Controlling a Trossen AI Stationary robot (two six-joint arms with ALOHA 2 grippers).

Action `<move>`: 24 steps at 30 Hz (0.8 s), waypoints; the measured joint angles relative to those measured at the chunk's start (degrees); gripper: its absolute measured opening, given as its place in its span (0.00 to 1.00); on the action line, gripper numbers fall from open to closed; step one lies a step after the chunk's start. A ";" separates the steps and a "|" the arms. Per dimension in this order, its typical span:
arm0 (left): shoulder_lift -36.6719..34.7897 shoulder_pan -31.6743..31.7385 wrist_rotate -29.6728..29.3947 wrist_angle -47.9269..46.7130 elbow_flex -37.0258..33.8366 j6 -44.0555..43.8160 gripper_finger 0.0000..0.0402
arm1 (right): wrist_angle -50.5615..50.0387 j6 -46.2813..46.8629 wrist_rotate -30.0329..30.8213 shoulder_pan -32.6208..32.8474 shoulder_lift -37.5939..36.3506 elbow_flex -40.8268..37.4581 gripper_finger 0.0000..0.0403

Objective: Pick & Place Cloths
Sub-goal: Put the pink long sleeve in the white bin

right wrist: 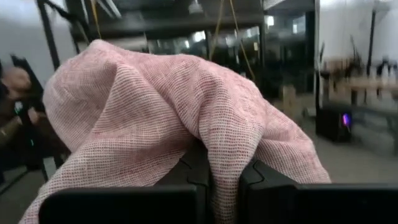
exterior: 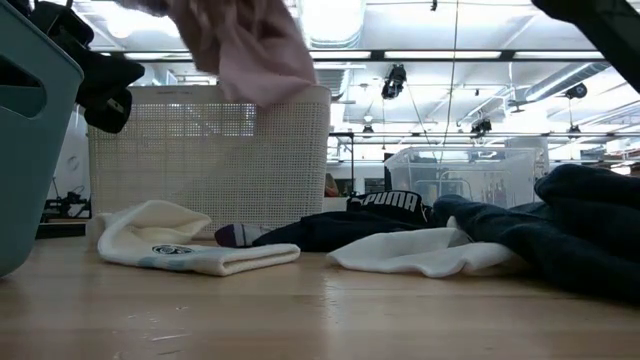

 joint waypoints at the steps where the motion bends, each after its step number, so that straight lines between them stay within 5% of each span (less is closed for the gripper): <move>1: -0.02 -0.01 -0.02 0.00 0.00 0.00 0.03 | -1.44 0.20 0.05 -0.12 0.51 0.00 0.03; 15: -0.02 0.00 -0.02 -0.02 0.00 0.00 0.03 | -38.90 -0.87 12.38 -2.11 0.53 0.02 0.03; 24: 0.00 0.00 -0.01 -0.04 0.00 -0.01 0.03 | -46.50 -3.86 8.21 -2.29 3.80 -0.28 0.03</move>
